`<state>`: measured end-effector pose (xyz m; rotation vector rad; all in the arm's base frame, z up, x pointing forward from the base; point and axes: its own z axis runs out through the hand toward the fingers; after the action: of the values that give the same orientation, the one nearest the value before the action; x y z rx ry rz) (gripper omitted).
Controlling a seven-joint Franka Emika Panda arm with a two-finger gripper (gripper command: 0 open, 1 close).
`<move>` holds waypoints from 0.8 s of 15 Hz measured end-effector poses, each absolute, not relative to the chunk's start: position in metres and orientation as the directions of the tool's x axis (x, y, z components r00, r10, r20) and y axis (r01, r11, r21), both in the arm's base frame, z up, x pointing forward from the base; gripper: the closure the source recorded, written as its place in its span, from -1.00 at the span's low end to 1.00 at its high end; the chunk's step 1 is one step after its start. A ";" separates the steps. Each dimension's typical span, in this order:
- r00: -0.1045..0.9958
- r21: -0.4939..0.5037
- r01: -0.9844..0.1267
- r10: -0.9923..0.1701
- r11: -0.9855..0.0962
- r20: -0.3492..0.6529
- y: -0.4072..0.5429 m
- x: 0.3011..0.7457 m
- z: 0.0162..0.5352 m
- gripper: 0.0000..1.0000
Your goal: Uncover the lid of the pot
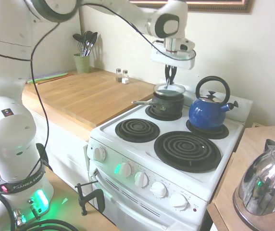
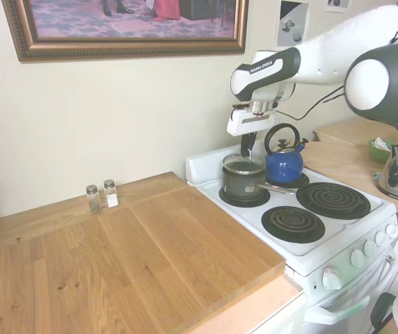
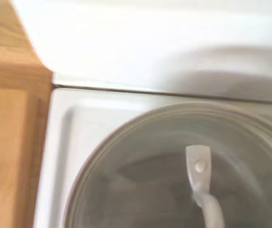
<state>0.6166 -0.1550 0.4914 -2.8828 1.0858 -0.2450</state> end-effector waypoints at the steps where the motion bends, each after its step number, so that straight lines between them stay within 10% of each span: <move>1: 0.744 -0.097 -0.644 -0.650 -0.759 0.153 -0.136 0.604 0.507 1.00; 12: 0.781 0.080 -0.604 -0.568 -0.793 0.259 0.102 0.570 0.395 1.00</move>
<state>0.5704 0.1018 0.3953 -3.1137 1.0316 -0.3696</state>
